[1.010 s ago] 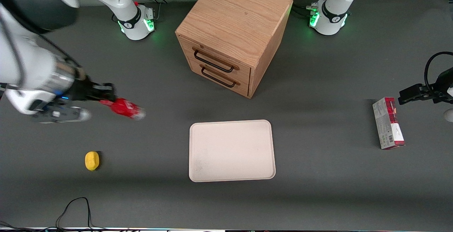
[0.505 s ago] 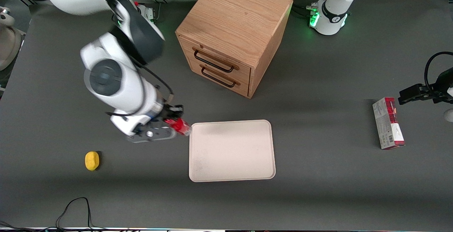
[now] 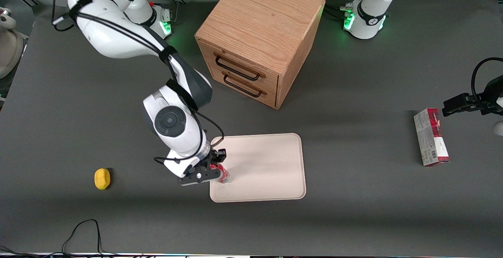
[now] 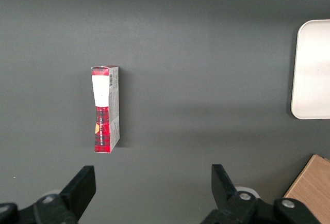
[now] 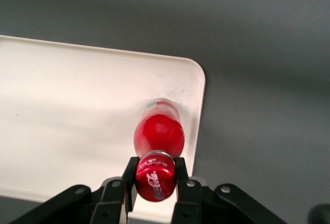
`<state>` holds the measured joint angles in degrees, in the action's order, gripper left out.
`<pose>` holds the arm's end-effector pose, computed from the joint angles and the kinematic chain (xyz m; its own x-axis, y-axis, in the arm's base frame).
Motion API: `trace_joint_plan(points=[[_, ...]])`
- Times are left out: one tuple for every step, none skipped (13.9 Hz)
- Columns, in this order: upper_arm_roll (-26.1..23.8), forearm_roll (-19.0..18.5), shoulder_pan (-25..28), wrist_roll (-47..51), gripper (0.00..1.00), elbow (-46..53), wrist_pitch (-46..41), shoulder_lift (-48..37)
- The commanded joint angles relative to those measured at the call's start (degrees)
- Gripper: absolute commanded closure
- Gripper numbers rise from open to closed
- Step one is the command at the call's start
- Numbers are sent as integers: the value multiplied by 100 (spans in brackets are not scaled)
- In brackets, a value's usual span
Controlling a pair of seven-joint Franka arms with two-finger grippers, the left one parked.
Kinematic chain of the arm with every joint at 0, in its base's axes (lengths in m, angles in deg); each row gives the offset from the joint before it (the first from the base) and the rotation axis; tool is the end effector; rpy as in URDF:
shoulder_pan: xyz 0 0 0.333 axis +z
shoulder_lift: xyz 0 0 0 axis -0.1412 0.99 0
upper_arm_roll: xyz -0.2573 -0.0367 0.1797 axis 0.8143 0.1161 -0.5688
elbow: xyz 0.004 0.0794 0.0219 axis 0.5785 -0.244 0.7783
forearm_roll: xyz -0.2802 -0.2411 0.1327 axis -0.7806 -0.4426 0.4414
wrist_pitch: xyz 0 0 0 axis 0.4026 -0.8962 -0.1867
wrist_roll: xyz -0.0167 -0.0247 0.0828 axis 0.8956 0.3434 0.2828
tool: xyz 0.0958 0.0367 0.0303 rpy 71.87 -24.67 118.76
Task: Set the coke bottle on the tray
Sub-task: 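Lower the bottle onto the tray and open the right gripper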
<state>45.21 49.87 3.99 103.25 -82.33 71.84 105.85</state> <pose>0.6900 0.3596 0.3332 0.9816 0.1508 0.1174 0.1558 -0.9872 -0.0346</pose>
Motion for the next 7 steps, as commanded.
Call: trace_joint_plan(points=[[-88,-170,38,-110,87,290,22,152],[-88,-169,38,-101,79,282,22,143],[-88,-169,38,-75,54,264,22,143],[-88,-169,38,-40,2,220,40,143],[-88,-169,38,-30,0,211,49,134],[-88,-161,29,-30,0,211,49,108],[-88,-152,20,-22,0,220,49,73]])
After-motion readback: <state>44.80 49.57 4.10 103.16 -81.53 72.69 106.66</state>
